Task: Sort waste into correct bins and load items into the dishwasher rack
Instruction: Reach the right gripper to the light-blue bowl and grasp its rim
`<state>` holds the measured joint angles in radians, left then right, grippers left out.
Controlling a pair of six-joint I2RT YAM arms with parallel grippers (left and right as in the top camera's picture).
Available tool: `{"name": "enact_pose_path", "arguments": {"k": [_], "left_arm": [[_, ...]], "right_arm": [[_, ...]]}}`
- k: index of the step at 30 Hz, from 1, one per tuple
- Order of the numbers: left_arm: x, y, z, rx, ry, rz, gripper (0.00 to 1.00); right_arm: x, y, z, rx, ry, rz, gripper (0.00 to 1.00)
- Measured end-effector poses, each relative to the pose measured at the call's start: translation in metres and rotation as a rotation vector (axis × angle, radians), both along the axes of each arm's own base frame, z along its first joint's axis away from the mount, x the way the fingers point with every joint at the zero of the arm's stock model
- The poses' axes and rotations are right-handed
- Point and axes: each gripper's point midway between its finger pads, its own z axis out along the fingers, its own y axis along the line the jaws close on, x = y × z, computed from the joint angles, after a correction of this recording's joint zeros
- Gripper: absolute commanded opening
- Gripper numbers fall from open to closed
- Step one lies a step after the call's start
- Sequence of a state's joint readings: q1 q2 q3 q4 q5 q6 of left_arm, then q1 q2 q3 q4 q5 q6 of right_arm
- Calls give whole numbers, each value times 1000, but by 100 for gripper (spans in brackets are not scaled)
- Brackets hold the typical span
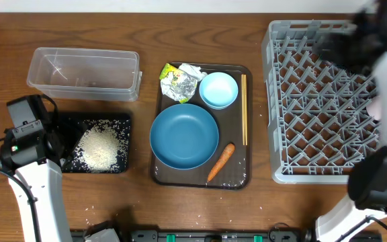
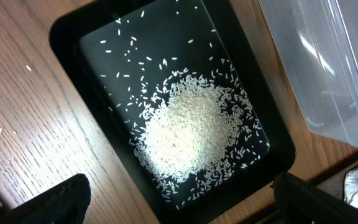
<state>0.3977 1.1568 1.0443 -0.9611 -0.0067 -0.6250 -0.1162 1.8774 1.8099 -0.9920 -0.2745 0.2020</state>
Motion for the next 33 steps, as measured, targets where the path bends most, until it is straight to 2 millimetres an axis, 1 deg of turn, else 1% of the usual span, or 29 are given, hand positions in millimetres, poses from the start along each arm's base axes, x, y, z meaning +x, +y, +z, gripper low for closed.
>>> {"name": "enact_pose_path", "arguments": {"k": [2,3,6,8,12,14,16,17,20,22,25,27,32,33], "left_arm": [[0,0,0,0,0,0,96],[0,0,0,0,0,0,96],[0,0,0,0,0,0,96],[0,0,0,0,0,0,96],[0,0,0,0,0,0,96],[0,0,0,0,0,0,96],[0,0,0,0,0,0,96],[0,0,0,0,0,0,96],[0,0,0,0,0,0,96],[0,0,0,0,0,0,96],[0,0,0,0,0,0,96],[0,0,0,0,0,0,96],[0,0,0,0,0,0,96],[0,0,0,0,0,0,96]], "right_arm": [[3,40,3,1,-23,91,68],[5,66,4,-5,-41,146,68],[3,121,6,-30,-79,258,69],[-4,158,4,-65,-96,322,69],[-13,210,-1,-117,-123,379,68],[-14,233,-11,-131,-129,398,67],[-15,249,-25,-142,-118,410,65],[-16,259,-37,-149,-105,419,65],[-22,278,-72,-176,-50,446,64],[-27,286,-96,-201,-7,455,63],[-35,293,-125,-234,46,457,61],[-38,295,-136,-244,68,453,60],[-40,292,-152,-260,103,432,52],[-41,292,-154,-262,108,430,52]]}}
